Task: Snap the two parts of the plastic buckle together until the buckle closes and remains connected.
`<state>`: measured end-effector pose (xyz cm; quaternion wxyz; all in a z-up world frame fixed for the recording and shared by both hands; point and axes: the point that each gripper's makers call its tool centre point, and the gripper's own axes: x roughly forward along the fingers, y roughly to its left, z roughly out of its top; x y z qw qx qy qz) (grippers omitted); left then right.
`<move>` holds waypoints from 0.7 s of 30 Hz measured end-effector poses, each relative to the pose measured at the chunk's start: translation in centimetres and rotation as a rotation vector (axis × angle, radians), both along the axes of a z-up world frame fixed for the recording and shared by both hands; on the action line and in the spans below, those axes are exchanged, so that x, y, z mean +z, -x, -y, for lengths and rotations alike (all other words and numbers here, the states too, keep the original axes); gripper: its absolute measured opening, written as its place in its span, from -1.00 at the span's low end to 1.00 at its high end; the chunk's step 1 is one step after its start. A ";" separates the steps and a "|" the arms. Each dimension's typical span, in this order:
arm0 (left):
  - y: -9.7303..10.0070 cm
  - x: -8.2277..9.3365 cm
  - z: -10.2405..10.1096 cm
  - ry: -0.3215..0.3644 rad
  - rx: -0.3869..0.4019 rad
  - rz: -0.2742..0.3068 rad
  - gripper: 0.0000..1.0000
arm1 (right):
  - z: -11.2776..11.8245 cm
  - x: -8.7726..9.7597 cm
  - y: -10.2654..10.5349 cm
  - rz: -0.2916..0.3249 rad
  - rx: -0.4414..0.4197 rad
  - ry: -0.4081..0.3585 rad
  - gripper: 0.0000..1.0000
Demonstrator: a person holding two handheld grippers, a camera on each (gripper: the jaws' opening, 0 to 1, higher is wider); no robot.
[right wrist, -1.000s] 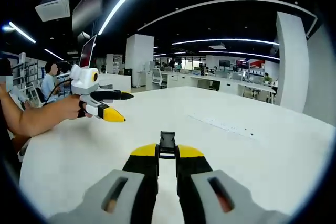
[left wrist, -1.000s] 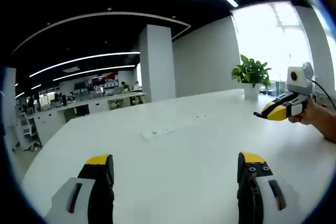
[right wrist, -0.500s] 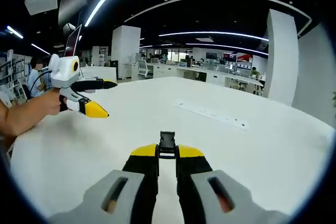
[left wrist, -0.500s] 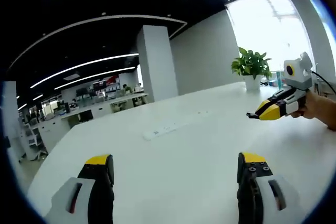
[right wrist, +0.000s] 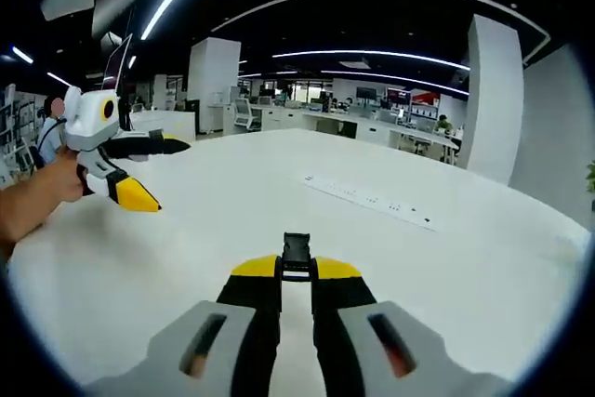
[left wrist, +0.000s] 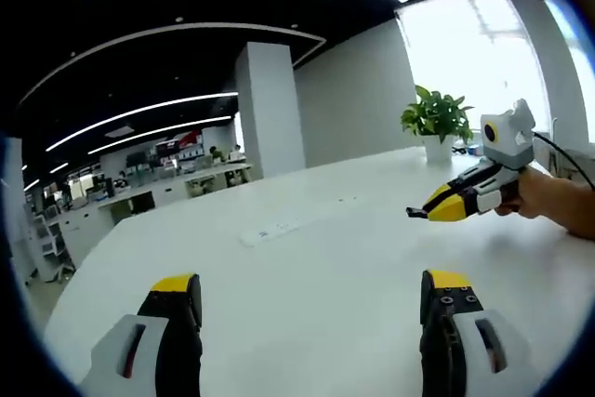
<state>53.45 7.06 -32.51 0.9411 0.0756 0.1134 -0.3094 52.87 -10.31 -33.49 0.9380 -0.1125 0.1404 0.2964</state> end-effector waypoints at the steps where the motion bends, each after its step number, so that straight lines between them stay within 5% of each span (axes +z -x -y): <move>1: 0.0 0.0 0.0 0.000 -0.001 -0.002 0.99 | 0.1 -0.2 -0.2 0.000 -0.003 0.004 -0.82; 21: 0.4 -0.7 0.6 -0.008 -0.042 -0.038 0.99 | -2.1 -0.7 -5.2 -0.034 -0.032 0.006 -0.82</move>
